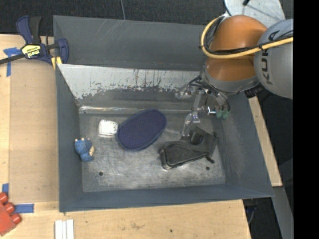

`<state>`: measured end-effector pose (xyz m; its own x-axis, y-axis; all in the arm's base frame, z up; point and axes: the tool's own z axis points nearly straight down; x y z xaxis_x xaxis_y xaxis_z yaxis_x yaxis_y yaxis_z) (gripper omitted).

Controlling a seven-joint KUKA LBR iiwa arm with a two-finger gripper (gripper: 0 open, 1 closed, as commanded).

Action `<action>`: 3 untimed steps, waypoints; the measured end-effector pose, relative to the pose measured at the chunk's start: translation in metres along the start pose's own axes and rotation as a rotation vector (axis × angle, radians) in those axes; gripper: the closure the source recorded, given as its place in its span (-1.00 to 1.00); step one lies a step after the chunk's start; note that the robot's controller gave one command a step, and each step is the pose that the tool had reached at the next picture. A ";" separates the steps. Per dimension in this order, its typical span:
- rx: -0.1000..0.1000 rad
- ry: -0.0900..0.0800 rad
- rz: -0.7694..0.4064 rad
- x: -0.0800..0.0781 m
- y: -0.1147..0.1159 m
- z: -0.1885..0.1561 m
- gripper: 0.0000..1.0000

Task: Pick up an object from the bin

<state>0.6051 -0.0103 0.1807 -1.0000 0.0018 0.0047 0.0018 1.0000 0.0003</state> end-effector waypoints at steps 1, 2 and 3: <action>0.003 -0.019 -0.091 -0.003 0.104 0.107 -1.00; 0.001 -0.027 -0.087 -0.005 0.102 0.102 1.00; 0.000 -0.018 -0.164 -0.004 0.117 -0.084 1.00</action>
Offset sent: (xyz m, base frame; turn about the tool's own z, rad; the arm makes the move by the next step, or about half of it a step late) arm -0.0024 0.1040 -0.1107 -0.0888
